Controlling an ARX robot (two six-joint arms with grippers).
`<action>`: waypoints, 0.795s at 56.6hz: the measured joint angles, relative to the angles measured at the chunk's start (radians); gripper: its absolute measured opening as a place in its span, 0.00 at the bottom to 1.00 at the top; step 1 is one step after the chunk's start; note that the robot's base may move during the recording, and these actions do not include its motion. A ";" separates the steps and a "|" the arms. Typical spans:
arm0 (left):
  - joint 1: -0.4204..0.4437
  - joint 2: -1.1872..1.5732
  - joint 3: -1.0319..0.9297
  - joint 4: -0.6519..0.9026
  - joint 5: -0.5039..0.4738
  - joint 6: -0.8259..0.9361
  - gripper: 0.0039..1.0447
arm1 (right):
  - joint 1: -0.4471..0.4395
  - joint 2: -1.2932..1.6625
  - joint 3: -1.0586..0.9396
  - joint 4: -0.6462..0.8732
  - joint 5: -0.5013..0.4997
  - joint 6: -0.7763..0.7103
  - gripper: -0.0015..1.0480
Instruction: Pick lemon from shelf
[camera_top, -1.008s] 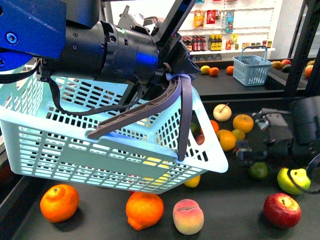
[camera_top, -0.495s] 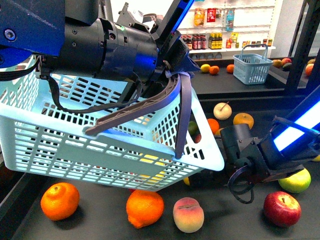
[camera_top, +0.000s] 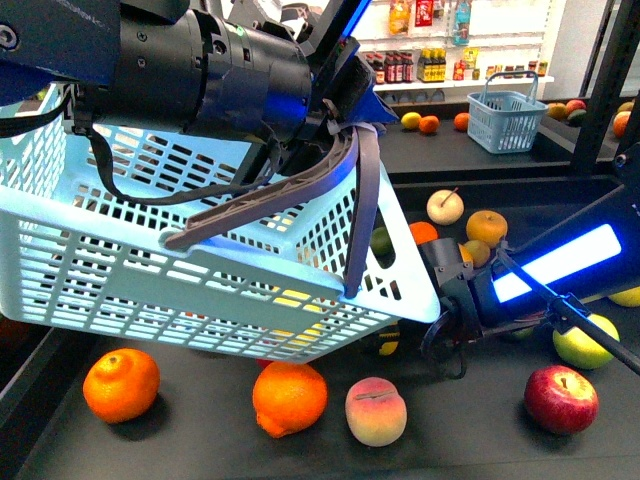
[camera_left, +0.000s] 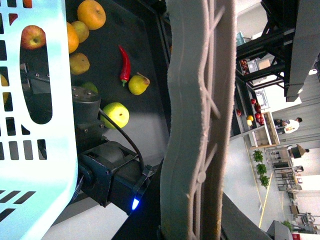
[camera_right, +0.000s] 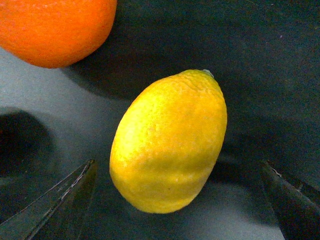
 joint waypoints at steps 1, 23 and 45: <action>0.000 0.000 0.000 0.000 -0.001 0.000 0.09 | 0.001 0.004 0.008 -0.004 0.000 0.000 0.93; 0.000 0.000 0.000 0.000 0.000 0.000 0.09 | 0.017 0.109 0.175 -0.079 0.009 0.000 0.74; 0.000 0.000 0.000 0.000 0.003 -0.001 0.09 | -0.014 -0.029 -0.067 0.081 0.008 -0.027 0.51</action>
